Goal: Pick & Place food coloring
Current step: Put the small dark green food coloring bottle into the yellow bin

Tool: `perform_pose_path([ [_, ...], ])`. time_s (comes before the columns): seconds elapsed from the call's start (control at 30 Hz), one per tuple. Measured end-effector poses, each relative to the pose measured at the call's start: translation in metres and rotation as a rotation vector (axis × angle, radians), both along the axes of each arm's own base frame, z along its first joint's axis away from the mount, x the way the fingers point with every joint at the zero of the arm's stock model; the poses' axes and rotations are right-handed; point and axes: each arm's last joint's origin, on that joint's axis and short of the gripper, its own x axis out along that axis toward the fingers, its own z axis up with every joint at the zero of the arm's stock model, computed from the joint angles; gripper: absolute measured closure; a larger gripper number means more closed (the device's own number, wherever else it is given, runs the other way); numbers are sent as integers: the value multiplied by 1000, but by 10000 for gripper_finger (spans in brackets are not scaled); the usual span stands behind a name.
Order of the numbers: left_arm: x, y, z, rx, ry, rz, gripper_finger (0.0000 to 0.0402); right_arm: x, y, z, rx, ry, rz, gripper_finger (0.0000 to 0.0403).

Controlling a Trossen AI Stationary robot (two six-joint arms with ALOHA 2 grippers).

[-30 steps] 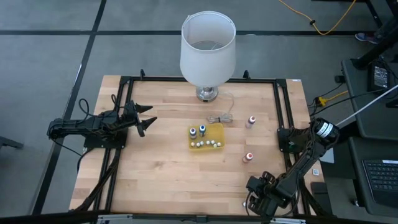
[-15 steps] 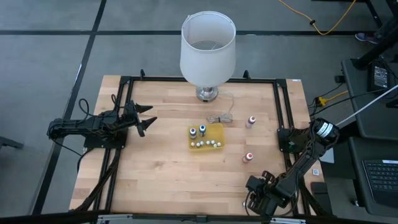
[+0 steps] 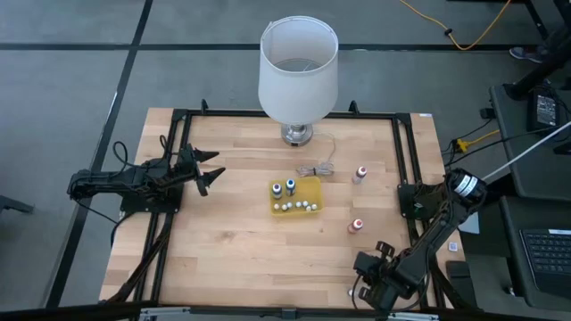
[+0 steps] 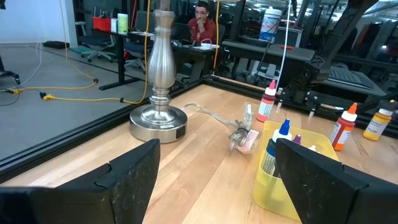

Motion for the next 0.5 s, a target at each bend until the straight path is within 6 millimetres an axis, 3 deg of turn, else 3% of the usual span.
perform_pose_path([
  [0.23,0,0,0,0,0,0,89,20,-9,37,-25,0,105,332],
  [0.5,0,0,0,0,0,0,91,61,-34,80,-55,-16,235,331],
])
